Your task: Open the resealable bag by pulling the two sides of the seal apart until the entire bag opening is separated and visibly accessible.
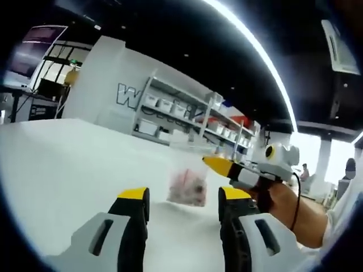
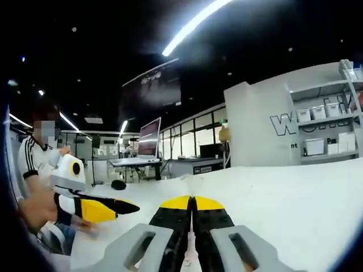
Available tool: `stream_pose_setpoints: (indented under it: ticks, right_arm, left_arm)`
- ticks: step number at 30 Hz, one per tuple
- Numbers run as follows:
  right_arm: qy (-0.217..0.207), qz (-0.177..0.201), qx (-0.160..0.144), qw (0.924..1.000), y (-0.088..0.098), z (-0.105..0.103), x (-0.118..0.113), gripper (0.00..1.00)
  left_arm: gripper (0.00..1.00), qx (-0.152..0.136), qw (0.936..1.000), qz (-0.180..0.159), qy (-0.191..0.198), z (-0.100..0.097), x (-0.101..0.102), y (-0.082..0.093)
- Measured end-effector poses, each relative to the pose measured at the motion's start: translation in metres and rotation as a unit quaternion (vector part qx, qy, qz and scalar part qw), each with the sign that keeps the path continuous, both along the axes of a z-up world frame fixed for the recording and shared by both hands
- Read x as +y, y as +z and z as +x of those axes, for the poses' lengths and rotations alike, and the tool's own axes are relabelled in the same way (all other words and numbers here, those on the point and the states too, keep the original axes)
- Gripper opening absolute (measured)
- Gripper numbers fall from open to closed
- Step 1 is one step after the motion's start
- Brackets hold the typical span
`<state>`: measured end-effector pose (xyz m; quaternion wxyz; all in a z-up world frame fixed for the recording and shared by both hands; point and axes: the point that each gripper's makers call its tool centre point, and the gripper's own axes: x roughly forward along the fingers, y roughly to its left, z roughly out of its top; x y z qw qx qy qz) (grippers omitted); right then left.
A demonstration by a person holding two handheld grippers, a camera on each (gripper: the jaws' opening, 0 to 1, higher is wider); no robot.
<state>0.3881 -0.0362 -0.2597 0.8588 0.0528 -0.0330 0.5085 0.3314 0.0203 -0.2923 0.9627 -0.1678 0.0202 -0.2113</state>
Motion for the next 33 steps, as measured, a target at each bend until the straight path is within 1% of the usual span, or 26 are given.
stream_pose_setpoints:
  ticks: [6, 9, 13, 20, 23, 24, 27, 28, 29, 31, 33]
  right_arm:
    - [0.016, 0.003, 0.011, 0.9998, -0.008, -0.016, -0.002, 0.0]
    - [0.021, -0.002, 0.014, 0.9997, -0.014, -0.025, -0.004, 0.0]
    - [0.022, -0.012, 0.01, 0.9996, -0.017, -0.034, -0.006, 0.0]
    - [0.03, -0.028, 0.001, 0.9992, -0.022, -0.041, -0.005, 0.0]
    - [0.034, -0.047, -0.014, 0.9982, -0.024, -0.046, -0.005, 0.0]
    - [0.036, -0.052, -0.016, 0.9979, -0.025, -0.048, -0.005, 0.0]
    - [0.042, -0.067, -0.024, 0.9965, -0.028, -0.053, -0.006, 0.0]
    - [0.043, -0.075, -0.028, 0.9959, -0.029, -0.055, -0.006, 0.0]
    - [0.04, -0.089, -0.039, 0.9945, -0.031, -0.055, -0.007, 0.0]
    - [0.037, -0.106, -0.054, 0.9922, -0.033, -0.057, -0.006, 0.0]
    - [0.037, -0.114, -0.064, 0.9908, -0.033, -0.059, -0.005, 0.0]
  left_arm:
    - [0.46, 0.001, 1.0, -0.006, -0.004, 0.0, -0.003, 0.002]
    - [0.46, 0.001, 0.9999, -0.008, -0.006, 0.0, -0.005, 0.002]
    - [0.46, 0.002, 0.9999, -0.011, -0.006, 0.0, -0.006, 0.003]
    - [0.45, 0.003, 0.9995, -0.03, -0.01, 0.002, -0.008, 0.007]
    - [0.39, 0.014, 0.9973, -0.064, -0.031, -0.001, -0.017, 0.009]
    - [0.36, 0.016, 0.9967, -0.07, -0.037, -0.001, -0.019, 0.009]
    - [0.32, 0.022, 0.9949, -0.085, -0.049, -0.001, -0.023, 0.009]
    - [0.31, 0.027, 0.9933, -0.098, -0.053, -0.002, -0.026, 0.009]
    - [0.29, 0.032, 0.9916, -0.112, -0.058, -0.003, -0.028, 0.009]
    - [0.27, 0.044, 0.9852, -0.15, -0.07, -0.005, -0.032, 0.009]
    - [0.25, 0.058, 0.9796, -0.178, -0.073, -0.007, -0.033, 0.006]
